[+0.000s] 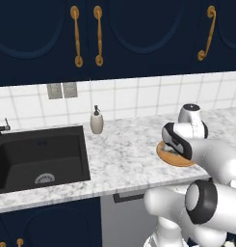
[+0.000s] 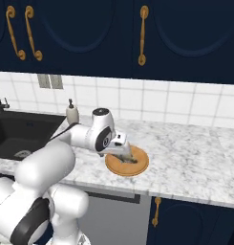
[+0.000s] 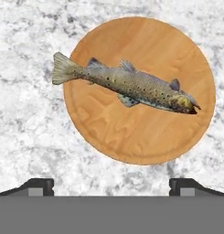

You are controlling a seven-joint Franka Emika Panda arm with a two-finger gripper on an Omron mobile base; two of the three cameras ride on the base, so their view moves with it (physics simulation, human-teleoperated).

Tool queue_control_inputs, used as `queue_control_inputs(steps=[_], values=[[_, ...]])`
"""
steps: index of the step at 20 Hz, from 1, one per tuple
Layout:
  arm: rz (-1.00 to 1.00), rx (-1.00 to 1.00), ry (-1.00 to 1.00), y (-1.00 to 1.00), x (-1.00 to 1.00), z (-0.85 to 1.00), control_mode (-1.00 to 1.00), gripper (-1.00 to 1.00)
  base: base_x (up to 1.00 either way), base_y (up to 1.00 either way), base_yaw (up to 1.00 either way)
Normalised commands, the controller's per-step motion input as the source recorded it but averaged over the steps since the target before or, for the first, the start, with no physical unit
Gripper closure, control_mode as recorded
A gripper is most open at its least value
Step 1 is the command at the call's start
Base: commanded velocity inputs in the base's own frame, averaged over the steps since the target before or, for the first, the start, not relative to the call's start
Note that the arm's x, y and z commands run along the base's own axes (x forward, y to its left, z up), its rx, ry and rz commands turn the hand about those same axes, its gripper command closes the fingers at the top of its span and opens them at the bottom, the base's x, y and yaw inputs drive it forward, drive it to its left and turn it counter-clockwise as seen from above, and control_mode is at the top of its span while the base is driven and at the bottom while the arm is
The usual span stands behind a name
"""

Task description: Pick up the knife from the drawer and place it on the cutting board. Then place the meat from the plate to the cutting board.

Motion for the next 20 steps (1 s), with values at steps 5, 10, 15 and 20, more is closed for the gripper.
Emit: queue_control_inputs(steps=[5, 10, 15, 20], values=[[0.44, -0.07, 0.05, -0.04, 0.49, -0.02, -1.0, -1.0, 0.0, 0.0, 0.0], [0.26, -0.1, 0.11, -0.22, 0.56, -0.07, -1.0, -1.0, 0.0, 0.0, 0.0], [0.06, -0.01, 0.12, -0.3, 0.24, -0.06, -1.0, -1.0, 0.0, 0.0, 0.0], [0.0, 0.0, 0.14, -0.13, 0.19, -0.21, -1.0, -1.0, 0.0, 0.0, 0.0]])
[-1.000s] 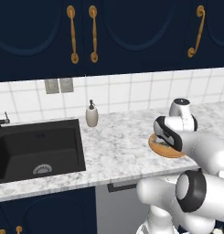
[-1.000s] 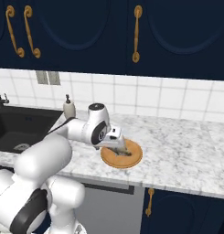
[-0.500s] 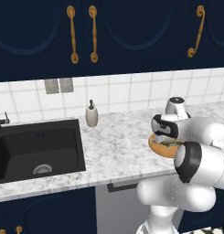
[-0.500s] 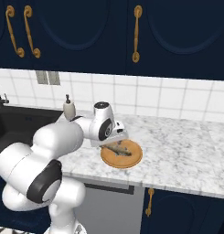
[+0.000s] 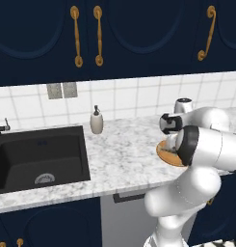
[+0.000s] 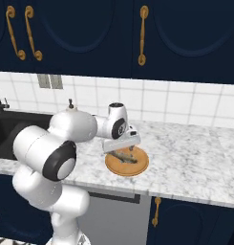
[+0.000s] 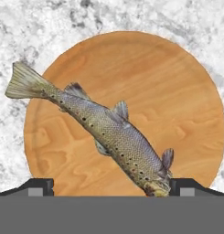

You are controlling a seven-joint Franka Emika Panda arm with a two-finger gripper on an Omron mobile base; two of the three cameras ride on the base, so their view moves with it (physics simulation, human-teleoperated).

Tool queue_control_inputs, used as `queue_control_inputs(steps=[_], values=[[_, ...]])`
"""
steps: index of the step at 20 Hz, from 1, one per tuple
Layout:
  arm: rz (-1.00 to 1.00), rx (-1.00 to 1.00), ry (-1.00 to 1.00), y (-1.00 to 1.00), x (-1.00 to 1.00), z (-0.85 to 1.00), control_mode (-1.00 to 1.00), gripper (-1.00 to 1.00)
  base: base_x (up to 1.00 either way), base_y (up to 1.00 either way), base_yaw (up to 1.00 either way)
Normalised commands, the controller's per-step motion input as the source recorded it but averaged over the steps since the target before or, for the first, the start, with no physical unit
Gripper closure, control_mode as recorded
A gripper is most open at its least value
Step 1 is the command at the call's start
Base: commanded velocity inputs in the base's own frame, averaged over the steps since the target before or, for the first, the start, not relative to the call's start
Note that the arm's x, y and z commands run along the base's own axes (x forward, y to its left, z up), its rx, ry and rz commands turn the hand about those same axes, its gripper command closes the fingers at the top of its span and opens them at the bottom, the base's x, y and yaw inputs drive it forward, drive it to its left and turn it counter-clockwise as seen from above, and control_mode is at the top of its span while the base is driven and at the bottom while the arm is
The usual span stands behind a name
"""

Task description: Pick up the knife from the drawer and place it on the cutting board. Then place the meat from the plate to the cutting board.

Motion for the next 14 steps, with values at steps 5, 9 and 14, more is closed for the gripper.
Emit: queue_control_inputs(steps=[5, 9, 14], values=[[0.0, 0.0, 0.02, 0.0, 0.03, -0.35, -1.0, -1.0, 0.0, 0.0, 0.0], [0.01, 0.0, -0.06, 0.0, 0.16, -0.34, -1.0, -1.0, 0.0, 0.0, 0.0], [0.03, 0.0, -0.08, 0.0, 0.13, -0.33, -1.0, -1.0, 0.0, 0.0, 0.0]])
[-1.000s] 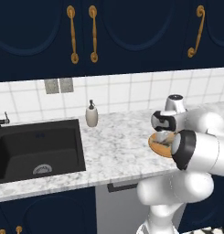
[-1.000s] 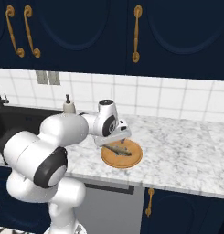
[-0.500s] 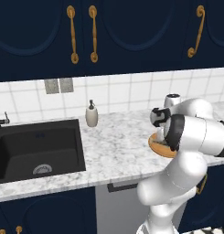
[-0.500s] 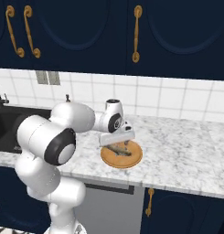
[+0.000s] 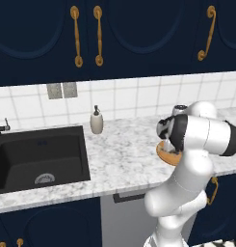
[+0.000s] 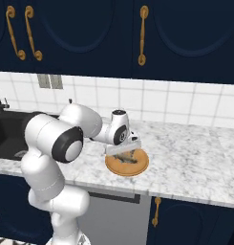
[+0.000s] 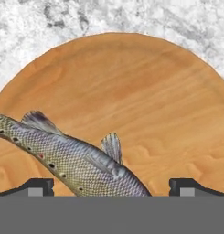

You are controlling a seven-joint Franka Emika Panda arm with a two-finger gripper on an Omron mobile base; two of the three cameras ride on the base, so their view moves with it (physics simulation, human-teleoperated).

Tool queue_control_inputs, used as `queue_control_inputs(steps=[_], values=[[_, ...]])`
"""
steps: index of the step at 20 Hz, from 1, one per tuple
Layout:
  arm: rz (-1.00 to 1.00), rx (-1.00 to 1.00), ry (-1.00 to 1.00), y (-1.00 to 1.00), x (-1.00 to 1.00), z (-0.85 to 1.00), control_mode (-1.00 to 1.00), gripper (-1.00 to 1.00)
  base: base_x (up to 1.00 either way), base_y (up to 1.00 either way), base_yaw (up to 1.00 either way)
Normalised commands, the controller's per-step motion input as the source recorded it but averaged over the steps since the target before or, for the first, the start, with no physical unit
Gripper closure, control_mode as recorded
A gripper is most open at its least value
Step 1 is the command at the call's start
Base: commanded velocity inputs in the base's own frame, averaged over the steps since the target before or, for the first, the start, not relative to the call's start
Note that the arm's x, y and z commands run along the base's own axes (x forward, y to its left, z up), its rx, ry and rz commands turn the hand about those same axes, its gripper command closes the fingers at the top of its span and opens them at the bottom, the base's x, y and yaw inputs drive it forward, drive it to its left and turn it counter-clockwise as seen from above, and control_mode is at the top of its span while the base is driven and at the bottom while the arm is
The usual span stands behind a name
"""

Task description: Pick up the knife from the drawer and place it on the cutting board. Then place the meat from the plate to the cutting board.

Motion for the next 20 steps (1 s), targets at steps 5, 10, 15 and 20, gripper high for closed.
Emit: queue_control_inputs(steps=[5, 10, 15, 20], values=[[0.03, 0.0, -0.03, 0.0, 0.0, -0.27, -1.0, -1.0, 0.0, 0.0, 0.0], [0.04, 0.0, 0.0, 0.14, 0.0, -0.35, -1.0, 1.0, 0.0, 0.0, 0.0], [0.03, 0.0, 0.0, 0.16, -0.1, -0.04, -1.0, 1.0, 0.0, 0.0, 0.0], [0.0, 0.0, -0.1, 0.15, -0.56, 0.66, -1.0, 1.0, 0.0, 0.0, 0.0]])
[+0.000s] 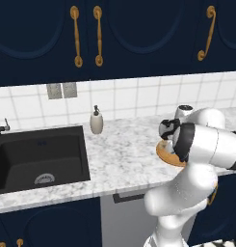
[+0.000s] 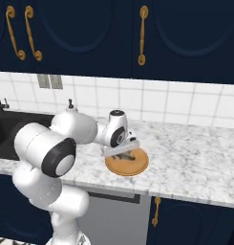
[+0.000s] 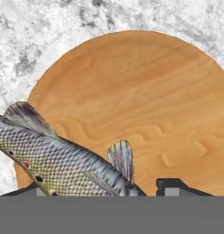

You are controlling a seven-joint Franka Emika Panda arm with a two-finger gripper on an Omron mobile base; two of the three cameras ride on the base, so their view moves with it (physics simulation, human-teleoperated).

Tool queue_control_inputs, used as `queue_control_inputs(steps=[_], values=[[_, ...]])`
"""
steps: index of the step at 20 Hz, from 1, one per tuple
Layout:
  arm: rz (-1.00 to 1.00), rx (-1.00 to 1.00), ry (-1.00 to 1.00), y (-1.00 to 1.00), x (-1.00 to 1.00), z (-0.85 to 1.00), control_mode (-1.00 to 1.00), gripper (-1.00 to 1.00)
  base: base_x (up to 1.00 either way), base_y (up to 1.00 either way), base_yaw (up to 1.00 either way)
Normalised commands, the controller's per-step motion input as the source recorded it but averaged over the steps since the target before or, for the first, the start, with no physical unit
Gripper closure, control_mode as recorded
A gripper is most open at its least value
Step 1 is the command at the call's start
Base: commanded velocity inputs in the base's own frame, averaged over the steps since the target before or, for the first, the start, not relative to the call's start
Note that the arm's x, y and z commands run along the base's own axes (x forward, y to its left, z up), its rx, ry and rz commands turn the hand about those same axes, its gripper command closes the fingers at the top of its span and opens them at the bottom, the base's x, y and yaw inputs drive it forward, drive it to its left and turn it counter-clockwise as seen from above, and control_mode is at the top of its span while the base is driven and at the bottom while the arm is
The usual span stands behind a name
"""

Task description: Pick up the knife from the drawer and place it on the cutting board. Then place the meat from the plate to the cutting board.

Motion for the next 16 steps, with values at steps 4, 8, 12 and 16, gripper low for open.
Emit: queue_control_inputs(steps=[4, 8, 12, 16], values=[[0.0, 0.0, -0.07, 0.37, -0.56, 0.88, -1.0, 1.0, 0.0, 0.0, 0.0], [0.0, 0.0, -0.02, 0.54, -0.44, 0.77, -1.0, 1.0, 0.0, 0.0, 0.0], [0.0, 0.0, 0.0, 0.54, -0.06, 0.19, -1.0, 1.0, 0.0, 0.0, 0.0], [0.01, 0.0, 0.0, 0.15, -0.01, 0.0, -1.0, 1.0, 0.0, 0.0, 0.0]])
